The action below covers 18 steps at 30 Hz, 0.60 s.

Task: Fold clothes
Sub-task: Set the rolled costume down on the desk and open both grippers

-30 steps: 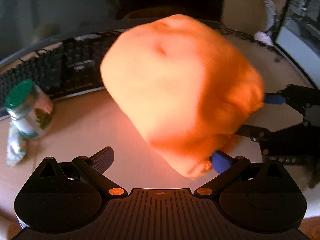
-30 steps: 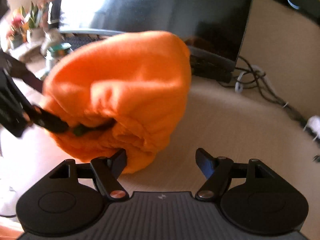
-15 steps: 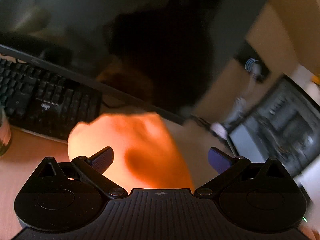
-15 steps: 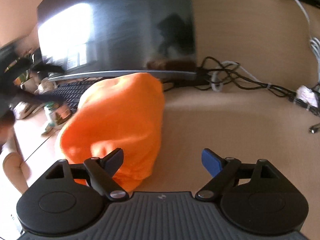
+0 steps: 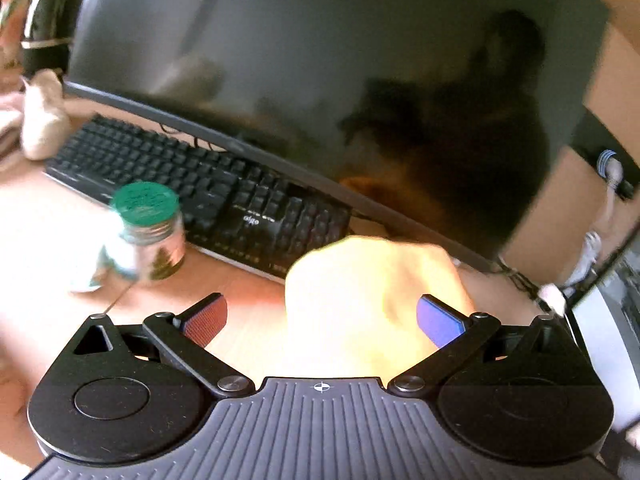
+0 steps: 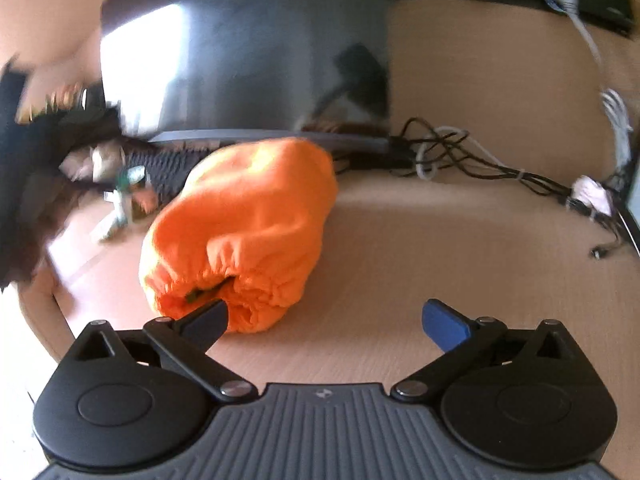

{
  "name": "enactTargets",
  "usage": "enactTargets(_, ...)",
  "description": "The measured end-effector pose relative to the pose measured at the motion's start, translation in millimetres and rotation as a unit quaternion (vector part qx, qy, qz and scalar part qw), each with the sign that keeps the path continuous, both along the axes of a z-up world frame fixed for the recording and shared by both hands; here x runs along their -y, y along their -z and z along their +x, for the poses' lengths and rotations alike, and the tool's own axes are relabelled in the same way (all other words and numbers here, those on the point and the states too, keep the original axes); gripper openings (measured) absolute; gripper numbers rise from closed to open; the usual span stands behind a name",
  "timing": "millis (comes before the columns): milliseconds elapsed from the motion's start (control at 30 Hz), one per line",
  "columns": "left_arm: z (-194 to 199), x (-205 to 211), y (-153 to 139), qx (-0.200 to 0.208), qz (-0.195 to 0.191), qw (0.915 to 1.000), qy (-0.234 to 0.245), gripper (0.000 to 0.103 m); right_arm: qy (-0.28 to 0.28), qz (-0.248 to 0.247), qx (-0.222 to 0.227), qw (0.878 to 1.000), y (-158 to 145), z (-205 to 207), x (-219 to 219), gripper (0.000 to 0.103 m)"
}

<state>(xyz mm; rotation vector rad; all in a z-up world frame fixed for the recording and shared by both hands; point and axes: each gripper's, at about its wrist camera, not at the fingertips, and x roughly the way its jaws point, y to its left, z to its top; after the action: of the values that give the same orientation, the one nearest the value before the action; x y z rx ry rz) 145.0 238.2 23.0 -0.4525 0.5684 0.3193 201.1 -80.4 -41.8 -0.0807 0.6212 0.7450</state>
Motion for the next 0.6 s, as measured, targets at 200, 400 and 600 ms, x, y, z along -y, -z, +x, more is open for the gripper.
enactTargets(200, -78, 78, -21, 0.028, 0.119, 0.9923, 0.019, 0.103, -0.020, 0.035, 0.035, 0.999, -12, -22, 21, 0.103)
enactTargets(400, -127, 158, 37, -0.017, 0.128, 0.9912, -0.029, 0.103, -0.020, 0.029, 0.028, 0.999, 3, -63, 46, 0.103)
enactTargets(600, -134, 191, 37, -0.019, 0.131, 0.9898, -0.052, 0.103, -0.022, 0.023, 0.098, 0.995, -13, -92, 73, 0.103)
